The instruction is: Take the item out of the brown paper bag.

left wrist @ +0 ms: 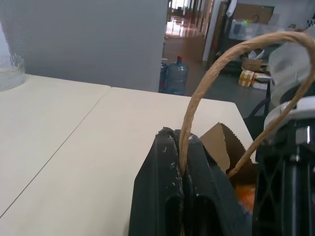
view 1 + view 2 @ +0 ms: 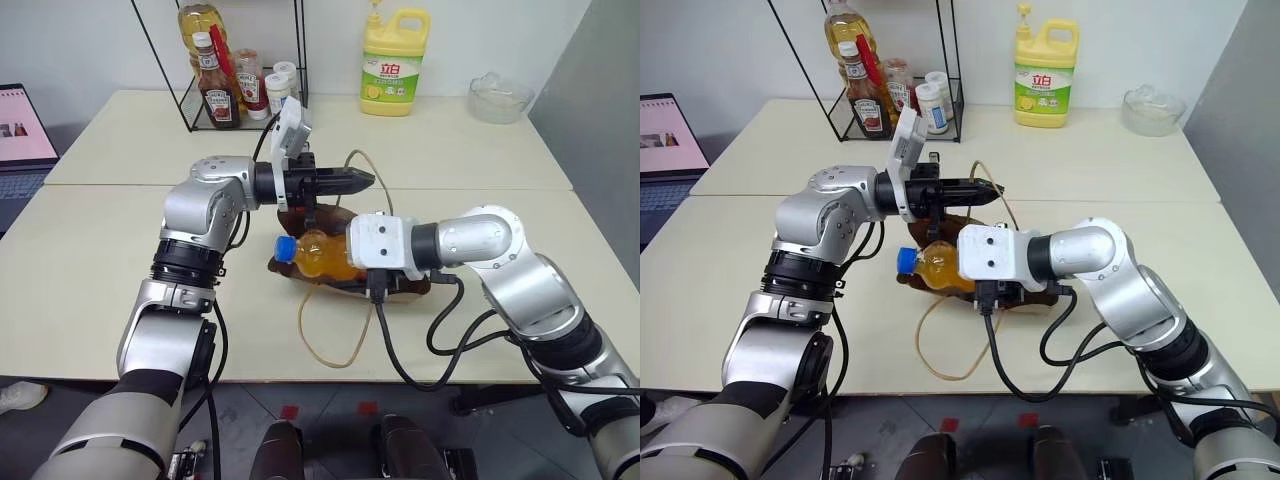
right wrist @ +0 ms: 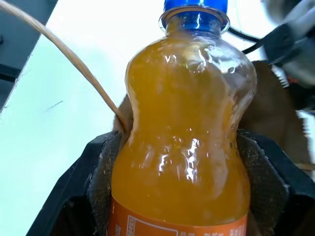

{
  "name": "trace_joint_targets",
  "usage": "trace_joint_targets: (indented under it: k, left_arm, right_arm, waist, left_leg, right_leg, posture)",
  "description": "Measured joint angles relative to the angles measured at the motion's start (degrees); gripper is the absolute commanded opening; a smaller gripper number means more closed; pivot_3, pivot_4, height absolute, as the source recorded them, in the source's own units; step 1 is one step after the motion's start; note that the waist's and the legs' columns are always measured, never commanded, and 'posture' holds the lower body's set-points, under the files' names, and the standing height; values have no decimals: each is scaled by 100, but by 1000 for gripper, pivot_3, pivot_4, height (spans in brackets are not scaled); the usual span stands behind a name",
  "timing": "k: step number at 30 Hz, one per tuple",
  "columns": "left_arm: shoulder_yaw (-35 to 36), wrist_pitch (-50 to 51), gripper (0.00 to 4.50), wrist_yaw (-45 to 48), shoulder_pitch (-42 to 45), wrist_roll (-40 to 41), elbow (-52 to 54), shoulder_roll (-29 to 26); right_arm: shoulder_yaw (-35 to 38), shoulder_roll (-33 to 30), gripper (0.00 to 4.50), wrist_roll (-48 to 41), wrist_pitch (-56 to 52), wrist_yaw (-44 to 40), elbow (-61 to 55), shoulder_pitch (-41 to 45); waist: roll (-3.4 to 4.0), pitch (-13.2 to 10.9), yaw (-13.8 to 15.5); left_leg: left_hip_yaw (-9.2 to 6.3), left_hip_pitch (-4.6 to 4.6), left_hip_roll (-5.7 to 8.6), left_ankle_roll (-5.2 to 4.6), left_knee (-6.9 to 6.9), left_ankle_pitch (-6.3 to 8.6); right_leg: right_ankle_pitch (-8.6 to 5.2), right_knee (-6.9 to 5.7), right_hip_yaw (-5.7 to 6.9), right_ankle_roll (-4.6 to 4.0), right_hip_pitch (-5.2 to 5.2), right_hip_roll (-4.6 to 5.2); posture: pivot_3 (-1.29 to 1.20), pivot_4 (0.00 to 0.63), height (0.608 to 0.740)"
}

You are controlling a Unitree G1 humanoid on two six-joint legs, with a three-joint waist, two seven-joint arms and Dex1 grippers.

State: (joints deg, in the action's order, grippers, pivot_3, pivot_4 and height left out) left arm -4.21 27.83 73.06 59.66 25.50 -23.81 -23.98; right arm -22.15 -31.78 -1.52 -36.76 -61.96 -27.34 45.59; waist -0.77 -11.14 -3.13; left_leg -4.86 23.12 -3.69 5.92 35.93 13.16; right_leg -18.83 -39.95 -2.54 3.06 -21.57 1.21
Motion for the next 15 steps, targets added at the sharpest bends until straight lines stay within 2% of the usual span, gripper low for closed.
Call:
trace_joint_targets:
  k: [8,15]
  left_arm:
    - [0,-207,0,-90,76,-100,-240,72]
    - [-3,-300,0,-95,84,-159,-358,125]
  right_arm:
    - [1021,32,3150,-1170,-540,104,-464,146]
    - [2177,-53,3150,-2140,-1629,755,-641,485]
  waist:
    - [0,-1,22]
    - [2,-3,37]
  left_leg:
    - [0,0,0,0,0,0]
    - [1,5,1,-4,0,2]
  right_leg:
    - [0,0,0,0,0,0]
    - [0,0,0,0,-3,1]
  posture:
    - [0,150,740]
    - [0,150,740]
